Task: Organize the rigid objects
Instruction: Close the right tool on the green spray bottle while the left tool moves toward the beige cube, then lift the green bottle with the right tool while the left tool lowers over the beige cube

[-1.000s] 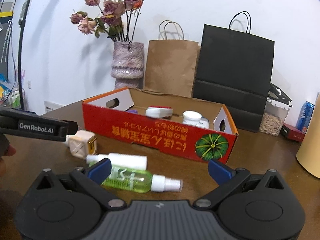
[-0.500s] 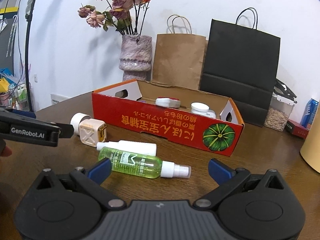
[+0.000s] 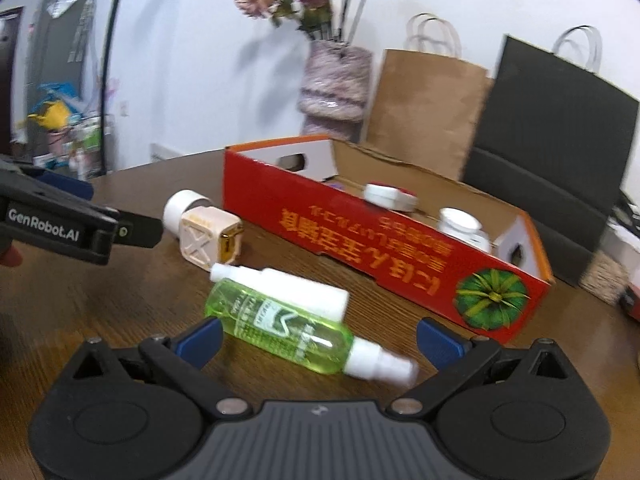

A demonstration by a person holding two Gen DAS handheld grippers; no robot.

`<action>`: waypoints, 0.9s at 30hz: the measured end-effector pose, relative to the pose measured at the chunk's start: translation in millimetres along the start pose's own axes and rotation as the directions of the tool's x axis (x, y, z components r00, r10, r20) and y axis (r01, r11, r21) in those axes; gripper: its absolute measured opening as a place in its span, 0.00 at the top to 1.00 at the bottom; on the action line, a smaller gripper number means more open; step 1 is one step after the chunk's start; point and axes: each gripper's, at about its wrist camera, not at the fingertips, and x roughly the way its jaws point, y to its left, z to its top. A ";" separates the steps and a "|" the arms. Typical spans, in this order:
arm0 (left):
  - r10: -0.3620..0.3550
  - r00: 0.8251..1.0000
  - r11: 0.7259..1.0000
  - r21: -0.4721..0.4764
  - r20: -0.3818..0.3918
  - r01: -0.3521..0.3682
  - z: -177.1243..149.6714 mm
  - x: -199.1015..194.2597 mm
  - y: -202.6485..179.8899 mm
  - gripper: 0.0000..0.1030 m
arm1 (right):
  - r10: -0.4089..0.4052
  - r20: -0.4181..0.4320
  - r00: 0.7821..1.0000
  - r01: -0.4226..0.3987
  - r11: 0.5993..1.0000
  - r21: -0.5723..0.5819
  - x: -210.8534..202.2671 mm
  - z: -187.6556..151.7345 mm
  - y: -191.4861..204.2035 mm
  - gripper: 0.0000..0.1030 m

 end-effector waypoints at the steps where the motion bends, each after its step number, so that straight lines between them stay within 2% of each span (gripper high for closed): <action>1: 0.001 1.000 1.000 -0.001 0.000 -0.001 0.3 0.3 0.4 0.00 | 0.040 -0.003 0.999 -0.040 0.999 -0.001 4.1 1.6 -2.9 0.00; 3: 0.002 1.000 1.000 -0.004 -0.001 -0.002 0.9 1.0 1.3 0.00 | 0.105 -0.014 0.994 -0.105 0.994 0.005 10.2 3.5 -7.1 0.03; 5: 0.004 1.000 1.000 -0.006 -0.005 -0.004 1.6 2.5 2.1 0.00 | 0.140 -0.034 0.990 -0.140 0.990 0.003 16.0 4.9 -8.7 0.10; 10: 0.007 1.000 1.000 -0.016 -0.015 -0.008 2.6 5.2 5.0 0.00 | 0.189 -0.074 0.979 -0.189 0.982 0.009 18.2 2.2 -7.8 0.37; 17: 0.012 1.000 0.999 -0.031 -0.021 -0.012 3.0 7.0 8.5 0.00 | 0.144 -0.086 0.986 -0.143 0.990 0.010 2.8 -2.7 1.1 0.50; 24: 0.012 1.000 0.999 -0.039 -0.025 -0.013 3.8 6.5 9.9 0.00 | 0.093 -0.108 0.990 -0.084 0.993 0.084 -12.0 -8.1 10.7 0.70; 27: 0.007 1.000 0.999 -0.043 -0.021 -0.008 3.9 4.6 10.7 0.00 | 0.070 -0.112 0.991 -0.059 0.993 0.099 -18.9 -10.7 18.2 0.70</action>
